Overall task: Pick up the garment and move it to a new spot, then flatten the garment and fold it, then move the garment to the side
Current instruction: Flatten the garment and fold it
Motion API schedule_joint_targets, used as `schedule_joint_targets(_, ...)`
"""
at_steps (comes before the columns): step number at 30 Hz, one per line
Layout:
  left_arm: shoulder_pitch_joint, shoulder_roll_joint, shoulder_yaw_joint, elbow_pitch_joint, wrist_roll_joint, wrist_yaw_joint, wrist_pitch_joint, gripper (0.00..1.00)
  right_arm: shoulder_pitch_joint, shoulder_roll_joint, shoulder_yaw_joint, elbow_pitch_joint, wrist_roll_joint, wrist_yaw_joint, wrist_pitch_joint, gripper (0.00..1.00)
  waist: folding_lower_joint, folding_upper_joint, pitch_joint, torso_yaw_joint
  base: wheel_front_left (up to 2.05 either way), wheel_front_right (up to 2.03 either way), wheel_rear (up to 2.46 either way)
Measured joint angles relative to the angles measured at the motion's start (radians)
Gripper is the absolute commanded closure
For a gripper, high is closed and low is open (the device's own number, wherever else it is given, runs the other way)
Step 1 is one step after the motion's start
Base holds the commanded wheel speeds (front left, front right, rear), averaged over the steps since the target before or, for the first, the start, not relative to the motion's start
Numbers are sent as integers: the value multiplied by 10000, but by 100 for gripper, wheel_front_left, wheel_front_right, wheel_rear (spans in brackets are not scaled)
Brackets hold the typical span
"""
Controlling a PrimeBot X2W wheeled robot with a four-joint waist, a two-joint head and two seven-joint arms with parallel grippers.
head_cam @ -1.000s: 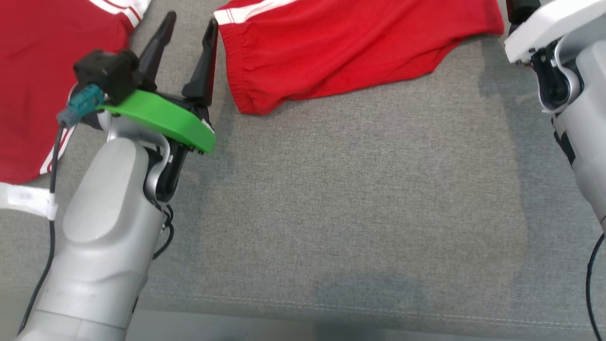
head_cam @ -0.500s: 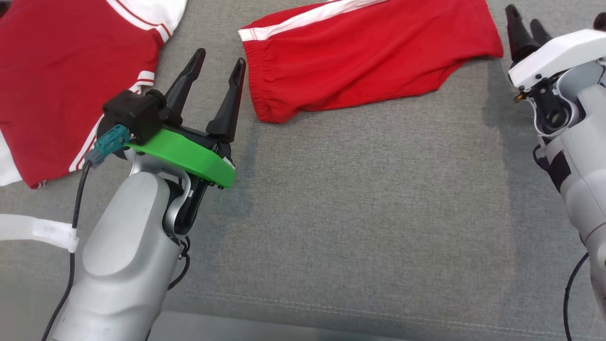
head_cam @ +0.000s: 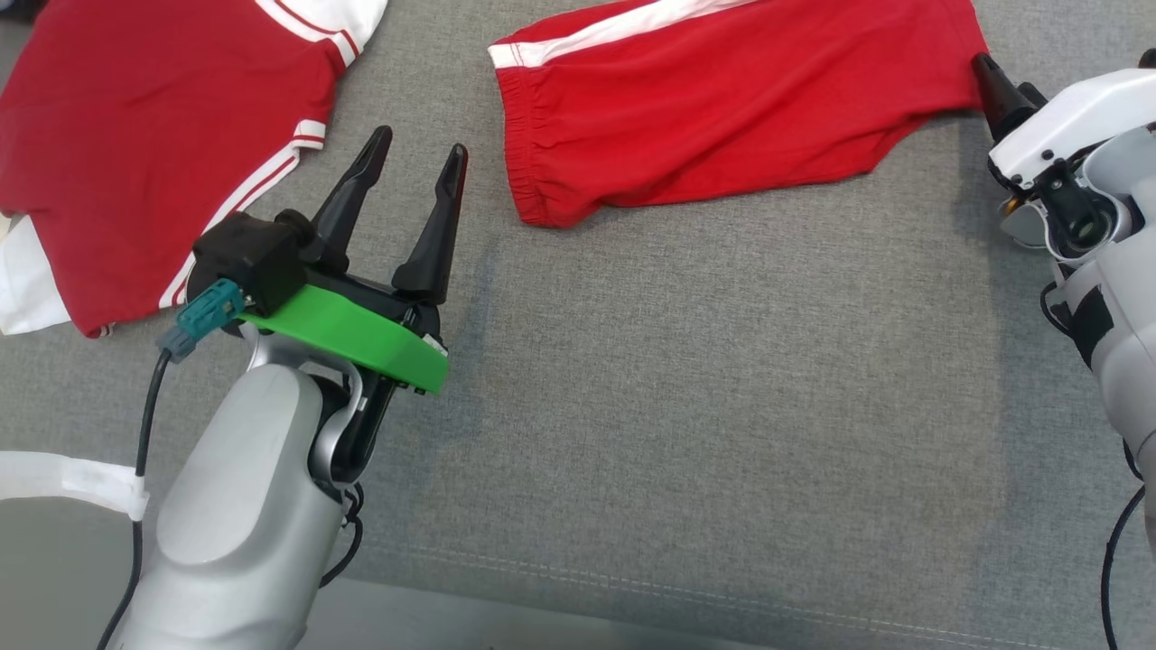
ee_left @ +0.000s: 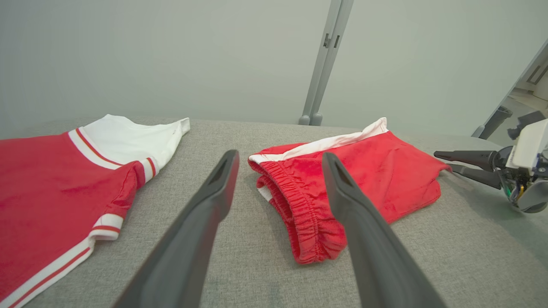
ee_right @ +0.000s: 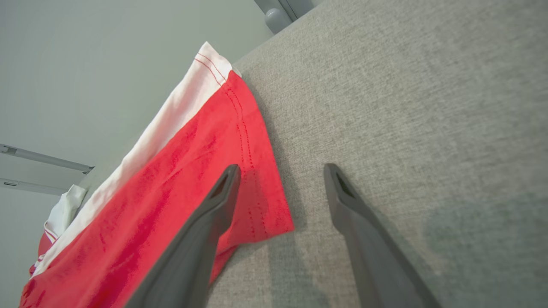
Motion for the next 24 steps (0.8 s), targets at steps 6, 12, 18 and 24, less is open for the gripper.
schedule_joint_targets(6, 75, -4, -31, -274, 0, 0, 0, 0, -212, -111, -345, 173, 476, 4, 433, 0, 0, 0, 103, 146, 0, 0, 0)
schedule_joint_targets(12, 227, 4, -13, -454, 0, 0, 0, 0, -419, 119, -337, 318, 594, 10, 1076, 0, 0, 0, 168, 249, 0, 0, 0)
schedule_joint_targets(18, 267, 6, 8, -523, 0, 0, 0, 0, -588, 150, -360, 491, 838, 13, 1710, 0, 0, 0, 153, 306, 0, 0, 0)
schedule_joint_targets(24, 475, 15, 121, -552, 4, 0, 0, 0, -574, 387, -353, 510, 922, 31, 1925, 100, 0, 0, 26, 288, 0, 0, 0)
